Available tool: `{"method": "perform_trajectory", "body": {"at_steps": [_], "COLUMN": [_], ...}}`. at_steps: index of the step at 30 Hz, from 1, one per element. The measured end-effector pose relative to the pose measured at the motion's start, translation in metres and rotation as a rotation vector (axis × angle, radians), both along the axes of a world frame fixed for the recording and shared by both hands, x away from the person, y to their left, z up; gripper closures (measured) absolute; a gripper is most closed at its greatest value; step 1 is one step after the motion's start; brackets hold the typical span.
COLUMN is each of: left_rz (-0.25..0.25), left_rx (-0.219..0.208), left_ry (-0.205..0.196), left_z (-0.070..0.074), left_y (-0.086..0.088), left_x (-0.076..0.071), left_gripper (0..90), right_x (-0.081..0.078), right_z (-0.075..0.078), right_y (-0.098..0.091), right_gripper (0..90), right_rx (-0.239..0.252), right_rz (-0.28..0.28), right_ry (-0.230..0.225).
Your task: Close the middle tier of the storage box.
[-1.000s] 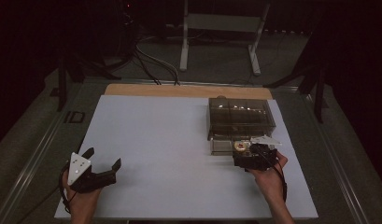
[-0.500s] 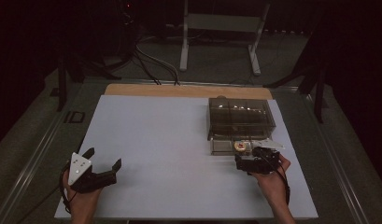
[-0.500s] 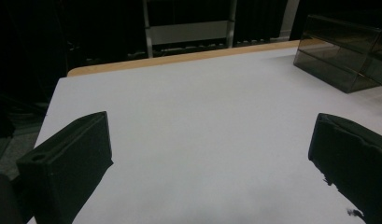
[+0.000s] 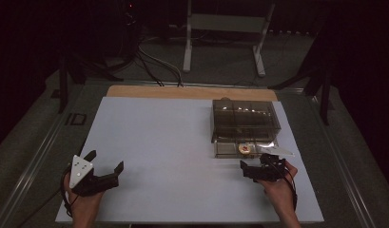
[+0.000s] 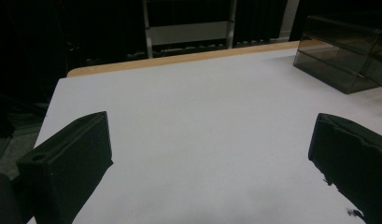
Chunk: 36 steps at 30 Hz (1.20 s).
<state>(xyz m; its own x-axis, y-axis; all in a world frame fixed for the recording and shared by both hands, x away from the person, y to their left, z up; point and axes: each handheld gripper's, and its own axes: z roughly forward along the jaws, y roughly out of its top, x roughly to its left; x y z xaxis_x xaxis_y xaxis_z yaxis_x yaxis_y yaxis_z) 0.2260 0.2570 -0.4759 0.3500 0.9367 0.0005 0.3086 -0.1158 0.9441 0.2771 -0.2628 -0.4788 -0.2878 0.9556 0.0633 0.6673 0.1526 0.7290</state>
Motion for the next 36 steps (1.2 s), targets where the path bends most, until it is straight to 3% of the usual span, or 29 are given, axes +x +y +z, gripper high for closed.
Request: {"method": "perform_trajectory", "body": {"at_steps": [4, 10, 13, 14, 21, 36], "left_rz": [-0.003, -0.002, -0.003, -0.003, -0.004, -0.004], "left_rx": [0.004, 0.003, 0.004, 0.004, 0.005, 0.004], "left_ry": [0.001, 0.001, 0.002, 0.001, -0.001, -0.003], "left_z": [0.000, 0.000, 0.000, 0.000, 0.000, 0.001], "left_y": [-0.001, -0.001, -0.001, -0.002, -0.001, -0.001], "left_x": [0.000, 0.000, 0.000, 0.000, 0.000, -0.001], "left_gripper": [0.9, 1.0, 0.9, 0.9, 1.0, 1.0], "right_x": [-0.003, -0.008, -0.010, -0.010, -0.011, -0.008], "right_z": [0.000, 0.001, 0.002, 0.002, 0.000, -0.013], "right_y": [-0.001, -0.001, -0.002, -0.002, -0.006, -0.010], "right_gripper": [7.2, 36.1, 60.1, 60.1, 88.3, 90.0], "right_rx": [0.000, -0.014, 0.005, 0.005, 0.009, -0.031], "right_rz": [-0.007, -0.041, -0.011, -0.011, -0.021, -0.057], "right_ry": [-0.015, -0.048, -0.063, -0.063, -0.086, -0.076]}}
